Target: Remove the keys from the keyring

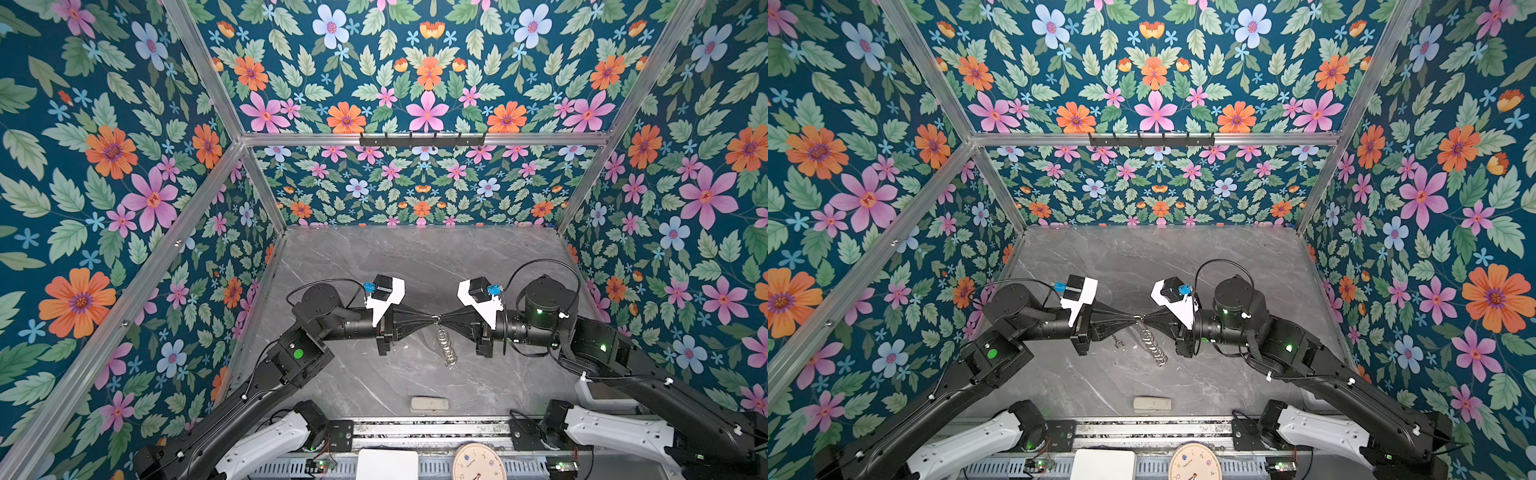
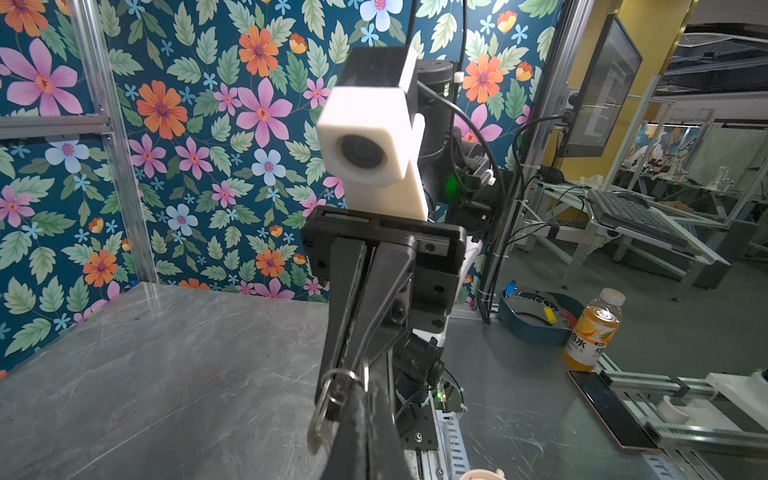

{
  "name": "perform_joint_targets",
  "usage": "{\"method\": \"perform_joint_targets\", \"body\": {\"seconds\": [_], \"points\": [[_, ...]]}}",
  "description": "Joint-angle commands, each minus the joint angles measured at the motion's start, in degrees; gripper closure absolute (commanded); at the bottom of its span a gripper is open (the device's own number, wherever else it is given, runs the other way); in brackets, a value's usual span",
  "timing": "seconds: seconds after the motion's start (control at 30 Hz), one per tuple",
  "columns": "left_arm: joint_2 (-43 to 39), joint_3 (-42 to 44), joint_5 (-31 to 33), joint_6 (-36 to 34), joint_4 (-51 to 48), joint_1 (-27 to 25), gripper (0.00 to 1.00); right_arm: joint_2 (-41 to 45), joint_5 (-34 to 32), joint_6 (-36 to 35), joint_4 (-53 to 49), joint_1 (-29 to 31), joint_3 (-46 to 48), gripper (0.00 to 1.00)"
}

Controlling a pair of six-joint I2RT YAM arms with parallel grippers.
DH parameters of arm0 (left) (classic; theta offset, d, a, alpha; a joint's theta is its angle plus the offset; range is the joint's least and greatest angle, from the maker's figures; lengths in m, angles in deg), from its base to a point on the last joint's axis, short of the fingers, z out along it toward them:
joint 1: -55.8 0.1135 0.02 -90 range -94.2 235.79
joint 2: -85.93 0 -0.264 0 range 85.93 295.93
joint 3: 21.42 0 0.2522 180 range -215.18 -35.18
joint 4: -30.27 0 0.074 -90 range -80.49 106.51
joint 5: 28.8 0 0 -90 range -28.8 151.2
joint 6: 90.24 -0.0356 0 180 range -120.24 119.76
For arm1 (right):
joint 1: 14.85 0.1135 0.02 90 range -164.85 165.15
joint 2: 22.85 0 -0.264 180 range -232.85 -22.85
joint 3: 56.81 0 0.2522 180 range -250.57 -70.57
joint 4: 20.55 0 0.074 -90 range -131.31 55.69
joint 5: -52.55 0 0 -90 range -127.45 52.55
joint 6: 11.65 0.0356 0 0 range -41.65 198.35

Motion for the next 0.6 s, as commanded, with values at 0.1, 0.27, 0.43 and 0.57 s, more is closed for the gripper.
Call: {"method": "perform_joint_targets", "body": {"seconds": [0.1, 0.27, 0.43, 0.57], "points": [[-1.2, 1.2, 1.4, 0.2, 5.2, -0.1, 1.0, -1.2, -0.7, -1.4, -3.1, 1.3, -1.6, 1.0], [-0.6, 2.2, -0.1, 1.4, 8.6, -0.1, 1.0, -2.7, -0.2, -2.0, -4.2, 2.6, -2.5, 1.0], [-0.2, 3.8, -2.3, 3.3, 13.2, -0.1, 1.0, -3.2, 0.7, -2.2, -3.9, 2.6, -3.0, 1.0], [-0.4, 5.1, -2.4, 4.5, 16.5, -0.1, 1.0, -4.2, 1.6, -2.3, -4.0, 2.7, -3.5, 1.0]]}}
